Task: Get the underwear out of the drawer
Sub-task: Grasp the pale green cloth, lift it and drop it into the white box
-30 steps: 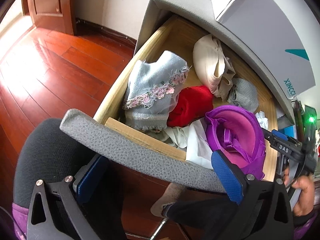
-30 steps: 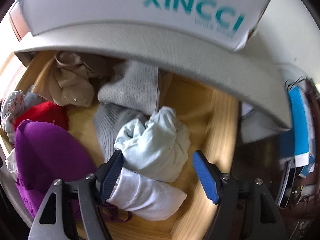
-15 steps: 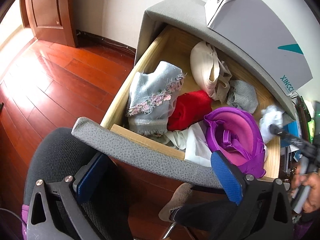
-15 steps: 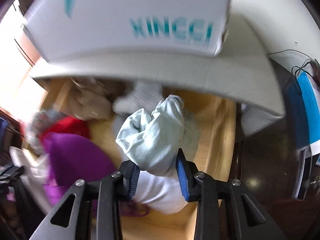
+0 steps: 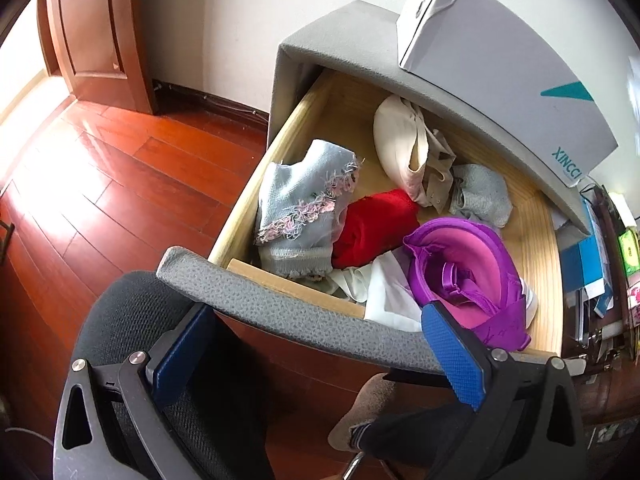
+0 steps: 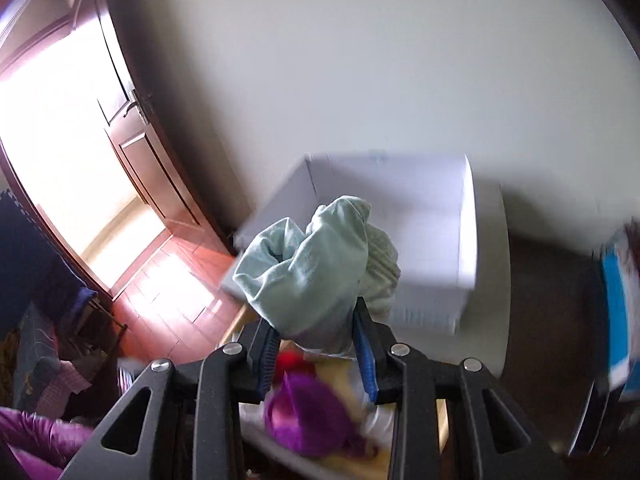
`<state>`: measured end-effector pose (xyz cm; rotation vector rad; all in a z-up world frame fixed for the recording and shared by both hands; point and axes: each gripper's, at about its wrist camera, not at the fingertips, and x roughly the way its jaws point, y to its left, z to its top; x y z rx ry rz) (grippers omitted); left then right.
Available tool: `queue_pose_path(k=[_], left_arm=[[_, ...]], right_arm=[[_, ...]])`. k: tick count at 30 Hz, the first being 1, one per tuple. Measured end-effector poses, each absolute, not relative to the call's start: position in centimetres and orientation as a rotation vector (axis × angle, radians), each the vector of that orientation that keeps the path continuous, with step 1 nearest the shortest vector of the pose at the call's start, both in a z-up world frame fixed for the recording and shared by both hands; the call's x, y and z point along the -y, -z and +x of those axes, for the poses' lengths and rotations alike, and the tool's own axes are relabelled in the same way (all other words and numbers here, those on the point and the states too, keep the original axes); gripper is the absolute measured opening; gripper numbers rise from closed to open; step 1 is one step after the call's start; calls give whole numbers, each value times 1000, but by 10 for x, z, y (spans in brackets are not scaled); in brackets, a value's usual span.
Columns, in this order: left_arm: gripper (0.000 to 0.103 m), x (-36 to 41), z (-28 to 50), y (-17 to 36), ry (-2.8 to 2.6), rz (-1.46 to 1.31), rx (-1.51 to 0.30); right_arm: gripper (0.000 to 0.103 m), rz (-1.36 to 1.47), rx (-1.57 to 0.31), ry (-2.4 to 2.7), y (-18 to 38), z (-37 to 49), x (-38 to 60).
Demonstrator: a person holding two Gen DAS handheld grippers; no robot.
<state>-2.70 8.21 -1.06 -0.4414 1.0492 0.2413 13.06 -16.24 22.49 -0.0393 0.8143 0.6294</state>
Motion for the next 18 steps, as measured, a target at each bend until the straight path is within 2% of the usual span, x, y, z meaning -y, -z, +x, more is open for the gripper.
queue_pose_path(k=[5, 9, 14, 18], left_arm=[[103, -82, -27, 9, -240, -445, -1041], [103, -81, -26, 10, -241, -423, -1043], [103, -77, -26, 11, -240, -395, -1042], [103, -76, -26, 11, -240, -381, -1043]], right_arm=[[34, -128, -899, -552, -209, 214, 126], [34, -174, -998, -469, -163, 269, 111], [35, -175, -1074, -398, -125, 308, 122], [39, -192, -1059, -348, -111, 315, 123]])
